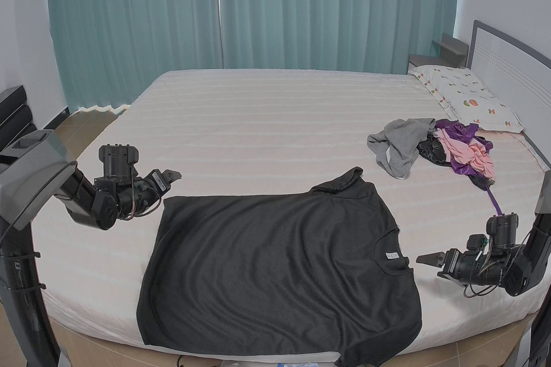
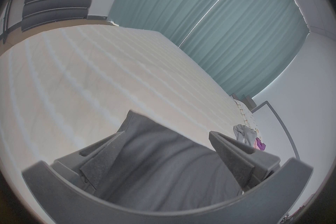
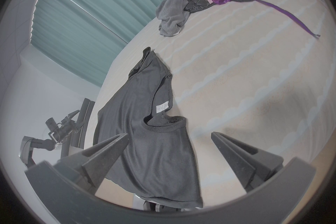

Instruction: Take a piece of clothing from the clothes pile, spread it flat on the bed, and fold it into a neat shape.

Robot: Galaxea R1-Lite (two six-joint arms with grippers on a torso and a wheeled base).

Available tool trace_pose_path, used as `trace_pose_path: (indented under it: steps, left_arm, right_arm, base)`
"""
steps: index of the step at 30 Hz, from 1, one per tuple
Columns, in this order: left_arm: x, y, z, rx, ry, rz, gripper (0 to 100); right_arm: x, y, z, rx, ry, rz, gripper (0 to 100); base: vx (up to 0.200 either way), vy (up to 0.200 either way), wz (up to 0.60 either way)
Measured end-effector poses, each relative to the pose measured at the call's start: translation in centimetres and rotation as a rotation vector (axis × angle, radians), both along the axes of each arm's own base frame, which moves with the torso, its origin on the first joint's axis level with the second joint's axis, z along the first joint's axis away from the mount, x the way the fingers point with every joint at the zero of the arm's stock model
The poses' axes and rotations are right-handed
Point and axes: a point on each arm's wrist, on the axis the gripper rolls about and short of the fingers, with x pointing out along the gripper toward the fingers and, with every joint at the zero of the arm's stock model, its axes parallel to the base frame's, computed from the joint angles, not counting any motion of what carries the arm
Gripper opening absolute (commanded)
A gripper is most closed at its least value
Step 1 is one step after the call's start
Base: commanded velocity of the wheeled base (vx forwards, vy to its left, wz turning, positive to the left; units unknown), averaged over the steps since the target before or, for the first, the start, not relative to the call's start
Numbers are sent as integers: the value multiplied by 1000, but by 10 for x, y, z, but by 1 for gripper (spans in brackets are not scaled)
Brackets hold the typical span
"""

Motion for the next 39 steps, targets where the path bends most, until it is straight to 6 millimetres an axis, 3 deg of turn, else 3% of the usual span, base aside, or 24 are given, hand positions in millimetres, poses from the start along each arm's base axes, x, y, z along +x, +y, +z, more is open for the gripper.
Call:
trace_pose_path:
  steps: [4,9,13,21,22,39]
  left_arm:
    - [35,6,-11,15,-8,-6,100]
    - [68,11,-45,29,16,2,100]
    - [77,16,-72,33,53,17,100]
    - [80,22,-90,4,82,50,100]
    - [80,22,-91,-3,84,54,0]
    - [88,27,-70,-30,-35,135,0]
  right_arm:
    - [1,1,-1,50,10,6,100]
    - [6,1,-2,109,-3,-3,100]
    - [12,2,-1,150,-62,-23,100]
    - [9,7,-9,167,-42,-15,100]
    - [9,8,-10,167,-39,-13,100]
    - [12,8,-12,159,-42,-18,100]
  base:
    - [0,0,0]
    - [0,0,0]
    - [0,0,0]
    - [0,0,0]
    - [0,0,0]
    - [0,0,0]
